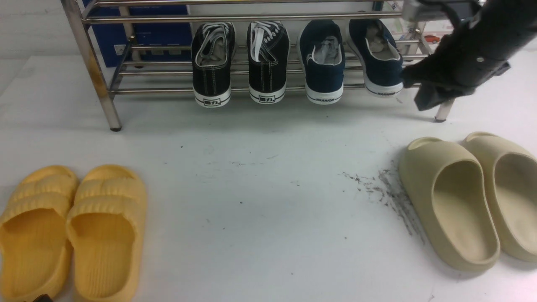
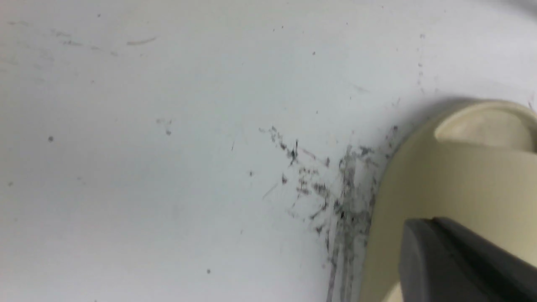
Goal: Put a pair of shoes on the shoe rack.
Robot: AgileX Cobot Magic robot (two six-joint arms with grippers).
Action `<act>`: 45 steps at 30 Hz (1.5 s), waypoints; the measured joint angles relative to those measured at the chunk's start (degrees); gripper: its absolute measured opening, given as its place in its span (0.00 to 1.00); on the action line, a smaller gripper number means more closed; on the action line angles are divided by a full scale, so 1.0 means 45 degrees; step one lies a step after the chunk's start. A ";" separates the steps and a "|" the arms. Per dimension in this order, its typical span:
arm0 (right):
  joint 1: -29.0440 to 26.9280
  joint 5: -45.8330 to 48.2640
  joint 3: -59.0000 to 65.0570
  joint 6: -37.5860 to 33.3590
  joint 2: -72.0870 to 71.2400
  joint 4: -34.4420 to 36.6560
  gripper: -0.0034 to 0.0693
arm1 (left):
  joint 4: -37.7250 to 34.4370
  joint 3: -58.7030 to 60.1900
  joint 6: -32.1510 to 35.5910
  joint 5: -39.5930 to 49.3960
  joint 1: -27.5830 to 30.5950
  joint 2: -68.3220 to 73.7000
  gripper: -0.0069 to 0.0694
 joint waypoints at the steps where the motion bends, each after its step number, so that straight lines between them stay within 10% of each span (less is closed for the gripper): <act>1: 0.0000 0.0044 0.0288 0.0031 -0.0499 0.0000 0.10 | 0.0000 0.0000 0.0000 0.0000 0.0000 0.0000 0.40; 23: -0.0015 0.2341 0.4304 0.0931 -0.6380 -0.0759 0.10 | 0.0000 0.0000 0.0000 0.0000 0.0010 0.0000 0.40; 37: -0.1803 -0.9718 1.8176 0.0350 -1.8179 -0.1073 0.04 | 0.0000 0.0000 0.0000 0.0000 0.0010 0.0000 0.40; 45: -0.2380 -0.8810 2.0418 0.0614 -2.1392 -0.1384 0.04 | 0.0000 0.0000 0.0000 -0.0009 0.0010 0.0000 0.40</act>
